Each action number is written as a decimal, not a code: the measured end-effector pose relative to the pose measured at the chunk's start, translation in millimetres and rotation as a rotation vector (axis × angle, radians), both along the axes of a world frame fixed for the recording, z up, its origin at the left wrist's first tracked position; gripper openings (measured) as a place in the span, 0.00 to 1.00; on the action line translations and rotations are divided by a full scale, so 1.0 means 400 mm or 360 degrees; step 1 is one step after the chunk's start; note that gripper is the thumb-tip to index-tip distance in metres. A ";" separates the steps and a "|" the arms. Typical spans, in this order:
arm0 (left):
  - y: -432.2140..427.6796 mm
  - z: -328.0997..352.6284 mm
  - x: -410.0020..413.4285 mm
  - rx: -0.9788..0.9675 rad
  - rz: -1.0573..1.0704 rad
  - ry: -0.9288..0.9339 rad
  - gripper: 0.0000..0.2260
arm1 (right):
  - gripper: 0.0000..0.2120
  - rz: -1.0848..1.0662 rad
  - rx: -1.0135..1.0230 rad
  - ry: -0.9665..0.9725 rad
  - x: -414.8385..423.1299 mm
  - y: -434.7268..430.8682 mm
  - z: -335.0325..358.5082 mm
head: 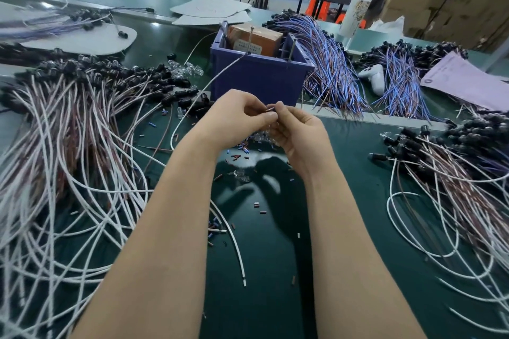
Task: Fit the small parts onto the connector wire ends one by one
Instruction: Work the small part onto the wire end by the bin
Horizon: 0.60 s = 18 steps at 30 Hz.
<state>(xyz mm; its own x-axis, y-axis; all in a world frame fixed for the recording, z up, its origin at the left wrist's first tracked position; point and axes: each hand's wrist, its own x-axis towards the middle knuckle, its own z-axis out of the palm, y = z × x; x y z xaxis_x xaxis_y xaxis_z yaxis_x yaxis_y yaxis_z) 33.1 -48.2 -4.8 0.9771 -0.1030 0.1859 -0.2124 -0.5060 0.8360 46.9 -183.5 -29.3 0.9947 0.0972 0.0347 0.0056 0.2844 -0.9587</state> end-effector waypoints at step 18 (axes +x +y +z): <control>-0.018 -0.018 0.009 0.0150 0.0197 -0.0008 0.09 | 0.10 -0.0628 -0.0895 -0.0362 -0.013 0.066 -0.013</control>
